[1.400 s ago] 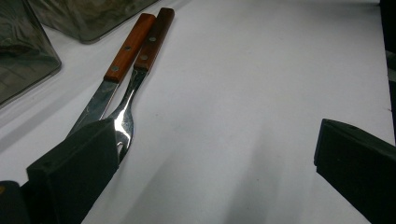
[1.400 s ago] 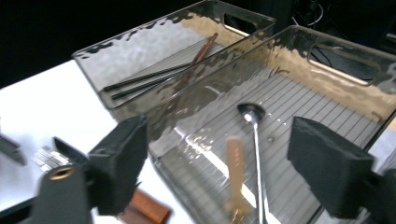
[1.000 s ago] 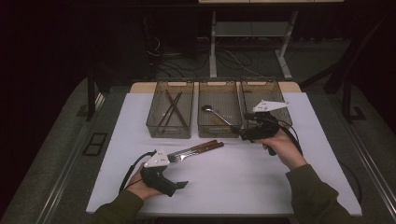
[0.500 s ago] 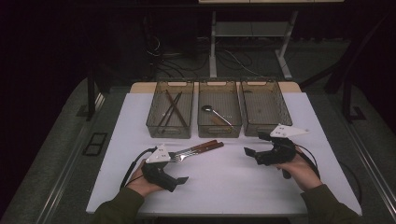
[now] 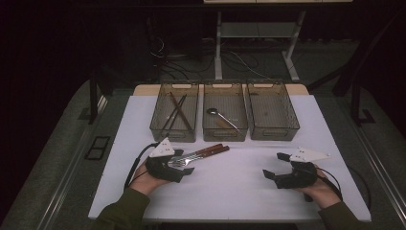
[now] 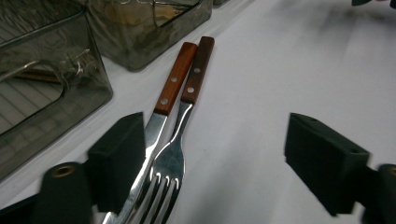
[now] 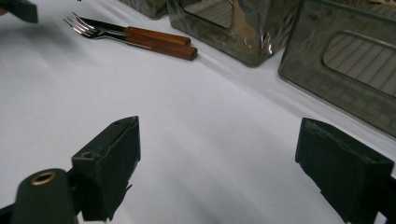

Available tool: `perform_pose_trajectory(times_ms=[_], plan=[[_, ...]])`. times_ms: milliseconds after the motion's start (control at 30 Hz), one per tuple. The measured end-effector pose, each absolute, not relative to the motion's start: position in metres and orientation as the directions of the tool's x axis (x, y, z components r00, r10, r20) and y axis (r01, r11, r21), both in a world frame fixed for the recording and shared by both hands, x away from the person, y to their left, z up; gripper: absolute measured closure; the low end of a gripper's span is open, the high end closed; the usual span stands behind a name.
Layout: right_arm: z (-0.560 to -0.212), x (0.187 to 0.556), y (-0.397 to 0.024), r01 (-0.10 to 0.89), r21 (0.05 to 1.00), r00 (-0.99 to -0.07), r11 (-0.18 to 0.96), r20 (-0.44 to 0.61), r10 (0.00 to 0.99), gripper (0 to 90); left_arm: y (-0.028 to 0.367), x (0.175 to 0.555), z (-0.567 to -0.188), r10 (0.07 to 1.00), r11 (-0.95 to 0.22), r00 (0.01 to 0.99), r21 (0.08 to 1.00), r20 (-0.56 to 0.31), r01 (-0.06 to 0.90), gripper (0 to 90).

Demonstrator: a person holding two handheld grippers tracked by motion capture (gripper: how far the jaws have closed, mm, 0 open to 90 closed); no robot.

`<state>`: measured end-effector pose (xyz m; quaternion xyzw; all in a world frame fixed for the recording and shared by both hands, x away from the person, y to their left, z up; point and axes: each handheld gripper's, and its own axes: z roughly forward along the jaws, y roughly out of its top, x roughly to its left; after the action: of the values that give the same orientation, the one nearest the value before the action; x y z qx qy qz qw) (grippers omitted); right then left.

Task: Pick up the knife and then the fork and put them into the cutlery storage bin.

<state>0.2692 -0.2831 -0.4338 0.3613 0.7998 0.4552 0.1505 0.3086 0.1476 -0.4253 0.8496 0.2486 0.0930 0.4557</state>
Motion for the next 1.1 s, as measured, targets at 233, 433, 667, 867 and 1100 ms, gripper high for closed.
perform_pose_trajectory(times_ms=[233, 433, 667, 867, 1100], plan=[[-0.441, 0.260, -0.291, 0.461, 0.823, -0.686, 0.332, 0.094, 0.722, 14.1, 0.136, 0.322, -0.425, 0.503, -0.501, 0.863, 0.800, -0.039, 0.328, 49.9], [-0.442, 0.258, -0.291, 0.463, 0.820, -0.693, 0.337, 0.098, 0.714, 14.1, 0.120, 0.337, -0.430, 0.499, -0.531, 0.865, 0.772, -0.050, 0.350, 64.2], [-0.440, 0.258, -0.292, 0.454, 0.830, -0.694, 0.324, 0.102, 0.712, 14.1, 0.100, 0.352, -0.435, 0.484, -0.581, 0.875, 0.739, -0.023, 0.341, 68.9], [-0.440, 0.258, -0.292, 0.453, 0.831, -0.698, 0.324, 0.104, 0.708, 14.1, 0.089, 0.360, -0.439, 0.474, -0.607, 0.881, 0.721, -0.010, 0.334, 71.9], [-0.440, 0.258, -0.290, 0.447, 0.832, -0.708, 0.329, 0.105, 0.699, 14.1, 0.084, 0.359, -0.443, 0.460, -0.633, 0.888, 0.703, 0.004, 0.324, 74.5]])
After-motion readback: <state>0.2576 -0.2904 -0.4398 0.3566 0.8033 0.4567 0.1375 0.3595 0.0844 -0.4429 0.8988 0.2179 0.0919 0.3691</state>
